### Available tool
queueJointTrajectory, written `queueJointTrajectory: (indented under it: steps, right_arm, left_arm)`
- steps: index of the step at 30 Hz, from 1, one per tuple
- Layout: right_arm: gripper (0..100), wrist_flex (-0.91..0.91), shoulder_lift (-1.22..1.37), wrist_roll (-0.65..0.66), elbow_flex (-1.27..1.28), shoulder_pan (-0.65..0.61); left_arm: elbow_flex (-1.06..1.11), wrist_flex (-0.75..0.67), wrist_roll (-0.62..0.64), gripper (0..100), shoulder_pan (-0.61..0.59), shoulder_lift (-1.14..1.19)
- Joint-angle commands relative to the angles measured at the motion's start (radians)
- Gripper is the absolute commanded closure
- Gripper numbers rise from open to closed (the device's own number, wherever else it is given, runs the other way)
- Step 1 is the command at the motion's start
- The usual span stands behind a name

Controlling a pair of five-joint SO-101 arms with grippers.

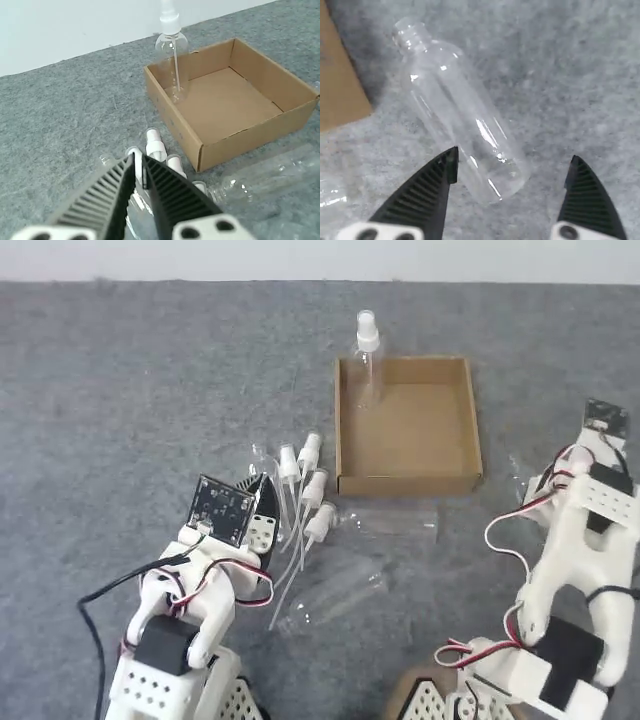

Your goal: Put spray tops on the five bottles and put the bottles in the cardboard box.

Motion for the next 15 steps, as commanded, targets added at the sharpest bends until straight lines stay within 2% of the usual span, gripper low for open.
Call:
queueJointTrajectory:
  steps: [1,8,15]
  right_arm:
    - [71.7,0.047,-0.039,0.020,-0.123,-0.010]
    - [71.7,0.170,-0.027,0.028,-0.302,-0.173]
    - [71.8,0.162,0.088,0.189,-0.331,-0.194]
  left_arm:
    - [-0.005,-0.029,-0.006,99,-0.003,0.012]
    - [-0.005,-0.029,-0.006,99,-0.003,0.012]
    - [-0.005,-0.029,-0.006,99,-0.003,0.012]
